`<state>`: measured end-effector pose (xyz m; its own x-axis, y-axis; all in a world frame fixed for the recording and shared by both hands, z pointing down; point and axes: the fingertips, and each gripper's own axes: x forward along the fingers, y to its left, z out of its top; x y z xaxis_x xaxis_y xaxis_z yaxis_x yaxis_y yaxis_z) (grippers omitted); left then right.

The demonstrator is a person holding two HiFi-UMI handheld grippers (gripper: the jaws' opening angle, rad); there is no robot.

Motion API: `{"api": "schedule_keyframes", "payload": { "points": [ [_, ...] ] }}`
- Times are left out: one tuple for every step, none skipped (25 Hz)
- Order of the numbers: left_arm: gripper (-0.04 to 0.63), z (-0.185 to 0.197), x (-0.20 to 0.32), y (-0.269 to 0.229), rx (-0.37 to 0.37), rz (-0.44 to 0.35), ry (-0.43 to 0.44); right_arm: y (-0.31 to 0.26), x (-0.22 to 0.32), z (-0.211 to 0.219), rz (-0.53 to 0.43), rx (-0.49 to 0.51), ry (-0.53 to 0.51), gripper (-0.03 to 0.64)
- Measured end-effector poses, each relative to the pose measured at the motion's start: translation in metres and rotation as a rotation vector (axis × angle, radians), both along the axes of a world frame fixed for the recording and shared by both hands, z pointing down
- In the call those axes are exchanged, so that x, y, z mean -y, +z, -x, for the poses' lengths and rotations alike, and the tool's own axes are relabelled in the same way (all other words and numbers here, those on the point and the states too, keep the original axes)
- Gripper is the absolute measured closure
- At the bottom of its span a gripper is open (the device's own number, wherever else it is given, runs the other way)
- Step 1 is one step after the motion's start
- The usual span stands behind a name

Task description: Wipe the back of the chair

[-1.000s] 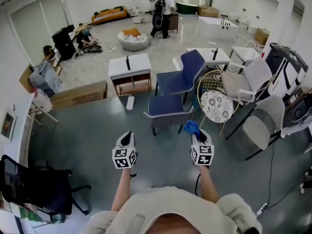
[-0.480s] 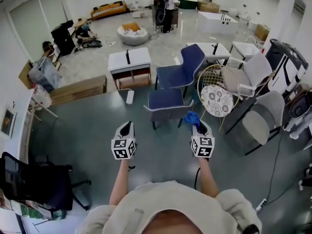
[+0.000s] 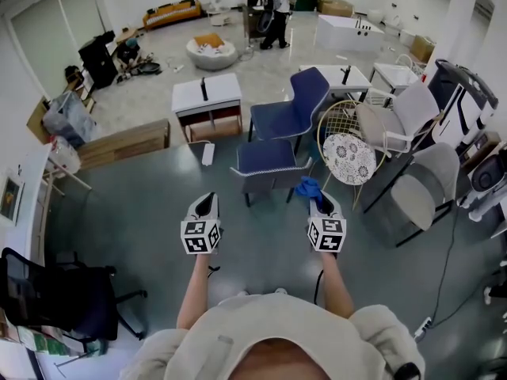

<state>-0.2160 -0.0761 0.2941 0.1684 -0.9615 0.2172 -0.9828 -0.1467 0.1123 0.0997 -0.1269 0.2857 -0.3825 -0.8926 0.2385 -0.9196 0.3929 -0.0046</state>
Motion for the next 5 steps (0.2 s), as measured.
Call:
{"api": "schedule_keyframes", "payload": {
  "points": [
    [0.594, 0.0000, -0.0002, -0.0001, 0.001, 0.000, 0.001, 0.0010, -0.0010, 0.0006, 0.004, -0.004, -0.001, 0.552],
    [0.594, 0.0000, -0.0004, -0.0003, 0.002, 0.000, 0.002, 0.0021, -0.0019, 0.0013, 0.008, -0.007, -0.004, 0.552],
    [0.594, 0.0000, -0.0008, -0.0003, 0.002, 0.000, 0.002, 0.0028, -0.0028, 0.0024, 0.010, -0.007, -0.007, 0.552],
    [0.594, 0.0001, -0.0013, -0.0003, 0.002, 0.002, 0.003, 0.0031, -0.0036, 0.0038, 0.011, -0.004, -0.010, 0.552],
    [0.594, 0.0003, -0.0019, -0.0002, 0.002, 0.003, 0.004, 0.0034, -0.0045, 0.0053, 0.011, -0.001, -0.014, 0.552]
  ]
}}
